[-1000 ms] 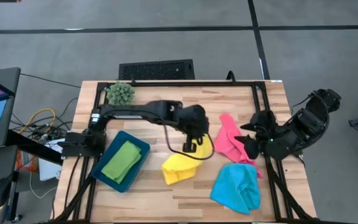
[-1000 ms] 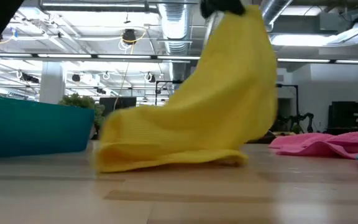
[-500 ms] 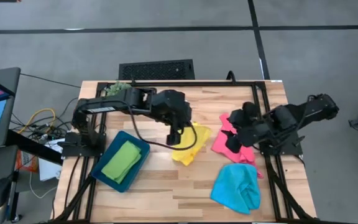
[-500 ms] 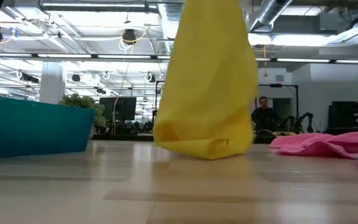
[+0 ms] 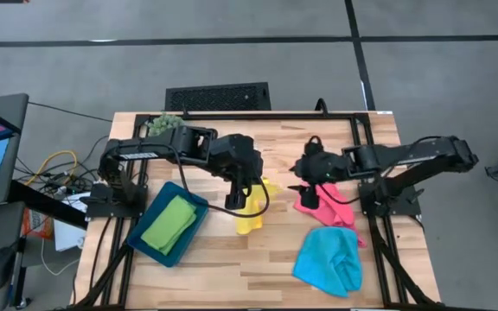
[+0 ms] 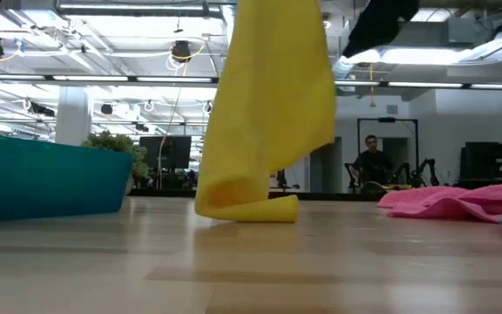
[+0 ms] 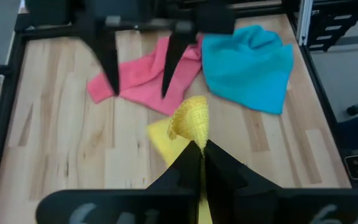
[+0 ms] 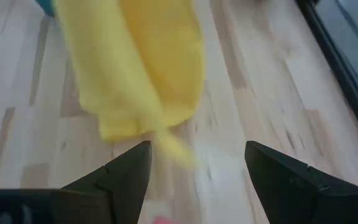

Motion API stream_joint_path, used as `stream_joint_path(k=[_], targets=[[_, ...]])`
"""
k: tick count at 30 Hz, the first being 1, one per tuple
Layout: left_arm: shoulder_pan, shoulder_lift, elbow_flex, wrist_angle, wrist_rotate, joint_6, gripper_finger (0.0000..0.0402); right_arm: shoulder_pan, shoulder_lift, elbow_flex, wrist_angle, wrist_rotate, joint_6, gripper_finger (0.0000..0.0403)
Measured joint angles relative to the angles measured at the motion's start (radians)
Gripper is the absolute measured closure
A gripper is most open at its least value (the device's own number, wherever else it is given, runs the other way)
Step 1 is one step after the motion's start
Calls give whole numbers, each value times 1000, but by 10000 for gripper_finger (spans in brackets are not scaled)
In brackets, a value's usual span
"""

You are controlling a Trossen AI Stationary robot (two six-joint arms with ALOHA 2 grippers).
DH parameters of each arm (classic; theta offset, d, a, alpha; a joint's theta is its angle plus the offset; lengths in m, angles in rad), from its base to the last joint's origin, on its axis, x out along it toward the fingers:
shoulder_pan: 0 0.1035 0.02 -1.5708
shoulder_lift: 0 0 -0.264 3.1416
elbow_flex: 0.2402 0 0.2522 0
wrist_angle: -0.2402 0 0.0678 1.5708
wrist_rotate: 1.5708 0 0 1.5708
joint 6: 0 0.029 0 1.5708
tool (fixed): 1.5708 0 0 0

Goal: Fold microfiber towels
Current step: Fold the yellow microfiber towel

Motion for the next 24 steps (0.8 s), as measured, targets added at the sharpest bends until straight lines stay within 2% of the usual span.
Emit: stream_joint_path(k=[6, 11, 16, 19, 24], targets=[[1, 0, 0, -28, -15, -43, 401, -90, 55, -86, 155, -129, -89, 117], [1, 0, 0, -31, -95, -55, 401, -99, 53, -105, 142, -204, -66, 117], [12, 1, 0, -37, -158, -69, 401, -70, 3, -109, 152, -210, 10, 117], [21, 1, 0, -35, -163, -69, 401, -30, 6, -109, 194, -207, 52, 117], [26, 1, 0, -35, -159, -48, 401, 30, 48, -138, 270, -106, 62, 117]])
